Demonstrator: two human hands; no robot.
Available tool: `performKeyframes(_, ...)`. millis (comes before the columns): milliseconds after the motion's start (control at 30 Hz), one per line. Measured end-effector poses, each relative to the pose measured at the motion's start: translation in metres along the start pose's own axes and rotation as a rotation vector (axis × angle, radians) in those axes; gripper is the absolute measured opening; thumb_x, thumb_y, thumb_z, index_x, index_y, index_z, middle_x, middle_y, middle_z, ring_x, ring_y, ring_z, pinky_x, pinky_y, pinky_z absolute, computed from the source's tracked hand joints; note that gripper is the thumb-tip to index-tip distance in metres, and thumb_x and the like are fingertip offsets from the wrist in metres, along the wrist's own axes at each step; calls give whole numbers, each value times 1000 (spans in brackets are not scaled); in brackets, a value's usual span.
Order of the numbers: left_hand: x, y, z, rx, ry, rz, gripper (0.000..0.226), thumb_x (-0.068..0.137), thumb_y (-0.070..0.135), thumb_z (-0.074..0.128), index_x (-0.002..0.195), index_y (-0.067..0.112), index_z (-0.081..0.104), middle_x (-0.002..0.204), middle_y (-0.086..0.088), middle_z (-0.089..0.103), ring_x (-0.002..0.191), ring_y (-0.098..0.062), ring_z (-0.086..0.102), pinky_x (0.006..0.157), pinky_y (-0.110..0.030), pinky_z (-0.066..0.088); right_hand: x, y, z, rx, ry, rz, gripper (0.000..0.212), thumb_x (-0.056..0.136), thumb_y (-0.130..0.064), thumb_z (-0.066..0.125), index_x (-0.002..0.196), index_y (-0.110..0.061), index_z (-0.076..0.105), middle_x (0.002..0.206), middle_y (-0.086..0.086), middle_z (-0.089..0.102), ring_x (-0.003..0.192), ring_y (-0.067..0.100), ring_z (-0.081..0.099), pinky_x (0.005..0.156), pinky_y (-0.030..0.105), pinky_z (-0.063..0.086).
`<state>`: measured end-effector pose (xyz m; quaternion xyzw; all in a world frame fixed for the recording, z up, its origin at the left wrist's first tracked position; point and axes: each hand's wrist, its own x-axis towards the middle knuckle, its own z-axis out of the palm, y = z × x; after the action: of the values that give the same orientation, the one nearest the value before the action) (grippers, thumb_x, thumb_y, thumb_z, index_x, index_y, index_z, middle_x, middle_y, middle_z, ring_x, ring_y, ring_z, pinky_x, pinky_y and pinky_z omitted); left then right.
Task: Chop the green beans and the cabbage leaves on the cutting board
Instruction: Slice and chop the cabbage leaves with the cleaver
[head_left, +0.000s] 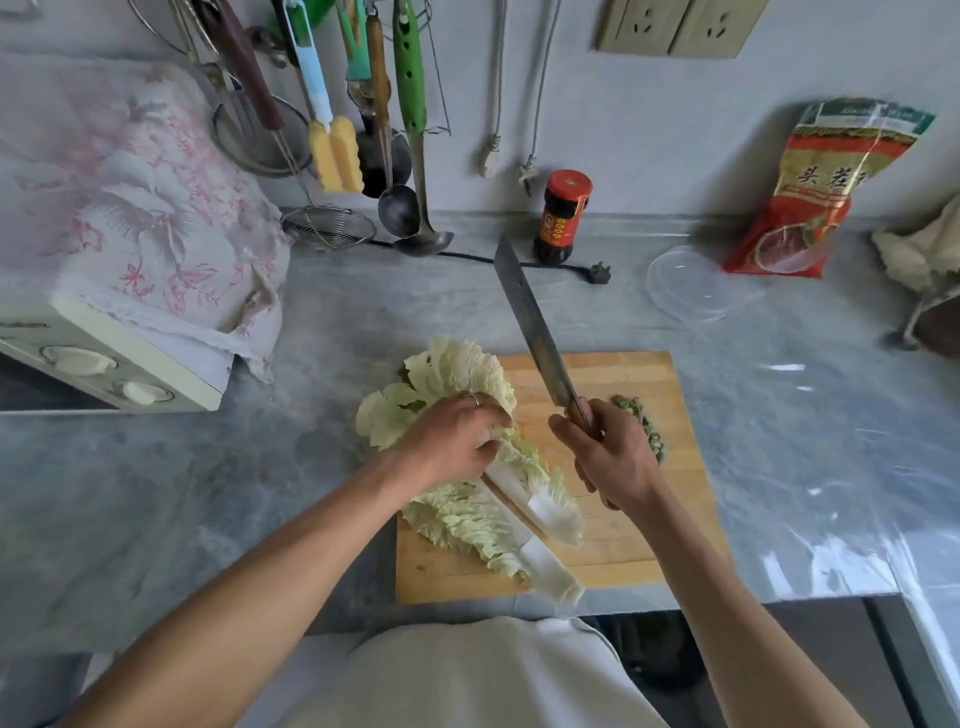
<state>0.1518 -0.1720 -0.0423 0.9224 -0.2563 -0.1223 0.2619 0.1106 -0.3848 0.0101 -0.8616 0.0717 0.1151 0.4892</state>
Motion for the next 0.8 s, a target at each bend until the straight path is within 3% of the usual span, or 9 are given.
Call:
performKeyframes(67,10,15,4,130,-138,88,45,91,26,64,135,23,58,142,0,55,131,-18,50,113,-35,37,-7,8,-4,15,20,43,41,94,-30,66,81,4,47,52,9,54,35,17,45,36,22,33)
performKeyframes(200,27,49,22,403,-407,222,58,88,43,61,142,24,48,137,-5,53,124,-25,52,106,-39,41,-21,24,-14,53,80,89,40,93,-29,67,77,2,48,48,4,53,36,20,49,38,30,39)
performKeyframes(333,42,50,27,515,-450,189,60,82,63,63,125,21,60,121,-3,64,110,-23,58,99,-36,46,-40,25,-27,83,121,128,39,96,-26,65,85,8,49,54,10,53,33,12,42,33,21,31)
performKeyframes(433,41,47,26,469,-478,155,63,78,68,67,116,18,63,112,-4,64,105,-23,57,88,-32,47,-52,27,-34,56,117,150,37,97,-25,63,87,9,52,57,12,54,30,7,38,32,19,31)
performKeyframes(500,37,45,23,373,-414,168,59,78,59,72,119,18,63,116,-4,62,108,-23,56,91,-31,47,-58,29,-37,39,113,162,37,97,-26,63,89,9,55,58,12,56,28,5,38,32,18,31)
performKeyframes(600,20,38,17,88,-121,201,48,79,42,78,116,13,68,112,-1,68,106,-19,62,97,-33,47,-64,29,-39,8,104,166,35,97,-26,63,90,8,56,59,12,57,27,5,40,32,15,30)
performKeyframes(700,-6,31,11,30,90,212,28,82,30,76,103,12,71,99,1,69,92,-14,63,89,-34,51,-65,31,-34,30,83,171,35,96,-25,64,87,7,54,56,12,56,28,6,40,32,18,31)
performKeyframes(800,-34,25,11,42,147,223,12,81,20,77,91,13,73,89,4,68,81,-10,60,79,-34,53,-59,37,-27,56,51,167,37,94,-25,65,84,8,51,52,10,54,34,15,43,33,22,32)
